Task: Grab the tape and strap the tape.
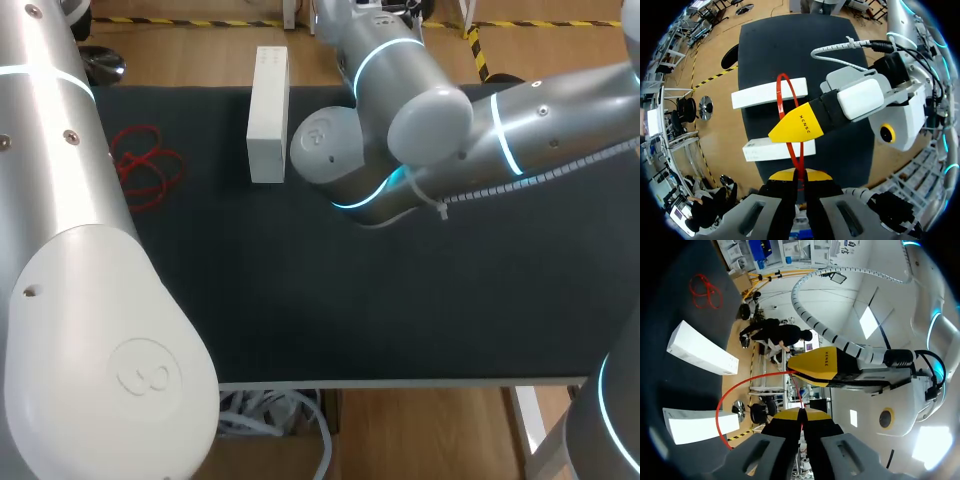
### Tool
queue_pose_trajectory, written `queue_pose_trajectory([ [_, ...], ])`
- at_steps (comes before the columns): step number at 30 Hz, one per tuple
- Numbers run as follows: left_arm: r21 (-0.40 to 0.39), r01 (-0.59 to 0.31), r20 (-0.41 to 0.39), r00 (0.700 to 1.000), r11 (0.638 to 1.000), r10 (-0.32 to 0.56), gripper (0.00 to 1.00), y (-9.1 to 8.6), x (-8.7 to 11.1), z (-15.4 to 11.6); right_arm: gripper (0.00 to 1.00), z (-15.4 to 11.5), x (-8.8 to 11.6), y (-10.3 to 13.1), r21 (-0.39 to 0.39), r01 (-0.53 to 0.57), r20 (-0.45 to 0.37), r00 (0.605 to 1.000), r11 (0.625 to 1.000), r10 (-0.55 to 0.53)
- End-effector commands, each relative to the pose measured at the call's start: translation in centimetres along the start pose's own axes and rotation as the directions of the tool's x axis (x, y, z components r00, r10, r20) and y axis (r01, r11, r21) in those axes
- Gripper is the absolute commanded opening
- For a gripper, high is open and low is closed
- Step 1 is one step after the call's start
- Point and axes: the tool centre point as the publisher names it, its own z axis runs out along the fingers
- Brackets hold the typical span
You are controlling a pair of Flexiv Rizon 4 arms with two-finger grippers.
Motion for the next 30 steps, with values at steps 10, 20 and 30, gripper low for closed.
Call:
queue_pose_trajectory([
  [10, -0.005, 0.0, -0.009, 1.0, 1.0, -0.001, 0.0, -0.13, -0.31, -0.26, 0.0, -1.08, 0.18, -0.83, 0.019, 0.0, -0.007, 1.0, 1.0, 0.001],
  [20, -0.005, 0.0, -0.009, 1.0, 1.0, -0.001, 0.0, -0.13, -0.31, -0.26, 0.0, -0.94, -0.04, -0.32, 0.014, -0.014, 0.018, 1.0, 1.0, 0.013],
  [30, -0.005, 0.0, -0.009, 1.0, 1.0, -0.001, 0.0, -0.13, -0.31, -0.26, 0.0, -0.92, 0.06, -0.15, 0.011, -0.008, 0.011, 1.0, 1.0, 0.008],
])
